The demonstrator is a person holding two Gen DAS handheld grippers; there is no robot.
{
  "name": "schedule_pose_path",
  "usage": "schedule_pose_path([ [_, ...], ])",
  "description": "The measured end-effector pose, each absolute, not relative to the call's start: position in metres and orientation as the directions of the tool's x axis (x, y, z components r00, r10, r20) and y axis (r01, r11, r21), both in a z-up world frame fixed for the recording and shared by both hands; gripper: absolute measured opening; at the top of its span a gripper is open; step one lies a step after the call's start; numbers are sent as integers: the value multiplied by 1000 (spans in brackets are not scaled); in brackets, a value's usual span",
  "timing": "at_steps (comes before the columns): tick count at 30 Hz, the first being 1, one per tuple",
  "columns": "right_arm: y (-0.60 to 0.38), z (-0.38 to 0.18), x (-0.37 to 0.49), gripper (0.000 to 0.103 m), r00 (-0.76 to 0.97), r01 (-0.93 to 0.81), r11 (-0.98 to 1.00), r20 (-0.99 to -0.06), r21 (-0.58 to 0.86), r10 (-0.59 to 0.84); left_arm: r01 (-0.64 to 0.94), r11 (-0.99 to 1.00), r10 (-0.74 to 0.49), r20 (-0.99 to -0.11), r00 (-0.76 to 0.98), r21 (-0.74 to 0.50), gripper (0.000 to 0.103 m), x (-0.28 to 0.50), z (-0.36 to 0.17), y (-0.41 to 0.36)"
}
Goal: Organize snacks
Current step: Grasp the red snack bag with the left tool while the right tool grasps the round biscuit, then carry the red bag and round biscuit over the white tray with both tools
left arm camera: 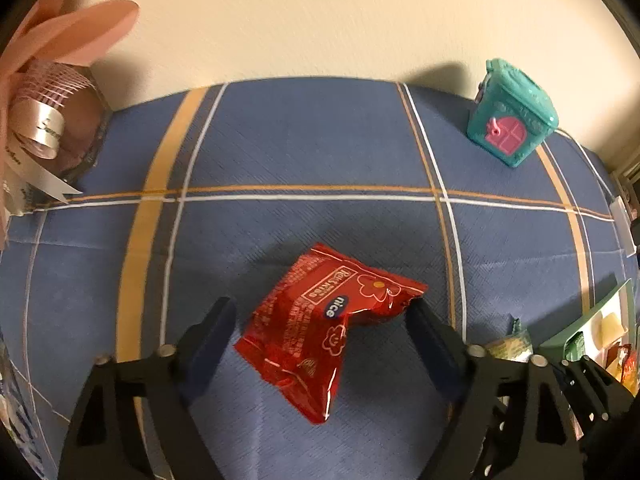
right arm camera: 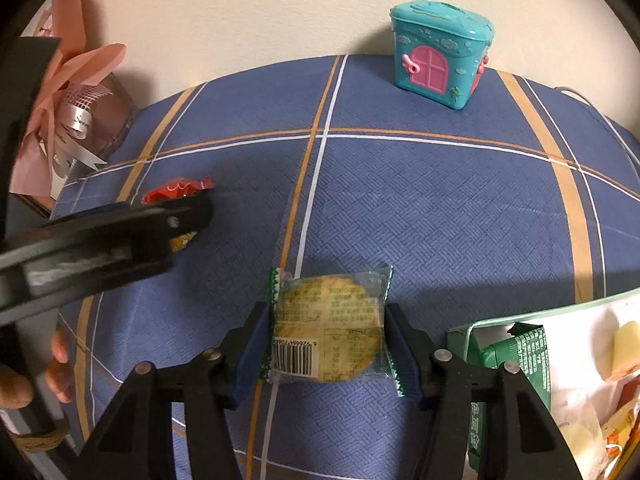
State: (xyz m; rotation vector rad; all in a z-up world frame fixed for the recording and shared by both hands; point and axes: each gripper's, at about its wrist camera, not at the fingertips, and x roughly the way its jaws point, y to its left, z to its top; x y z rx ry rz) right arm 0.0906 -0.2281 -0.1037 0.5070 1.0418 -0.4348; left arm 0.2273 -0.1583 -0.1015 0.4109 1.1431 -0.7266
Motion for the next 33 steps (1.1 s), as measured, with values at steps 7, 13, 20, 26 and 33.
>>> schedule_pose_path([
  [7, -226, -102, 92, 60, 431, 562, 807, -897, 182, -99, 682, 726, -322, -921, 219, -92, 46, 224, -99, -155],
  [13, -228, -98, 90, 58, 427, 565, 803, -900, 188, -90, 644, 760, -322, -912, 255, -88, 45, 208, -88, -147],
  [20, -226, -61, 69, 57, 471, 562, 796, -878, 222, -87, 539, 829, -353, -888, 295, -150, 45, 182, -46, -120],
  [26, -227, -18, 31, 57, 499, 586, 774, -860, 241, -110, 521, 831, -403, -856, 324, -194, 45, 141, -9, -98],
  [33, -220, 18, -16, 57, 522, 614, 748, -841, 252, -145, 519, 820, -455, -824, 339, -239, 45, 90, 13, -85],
])
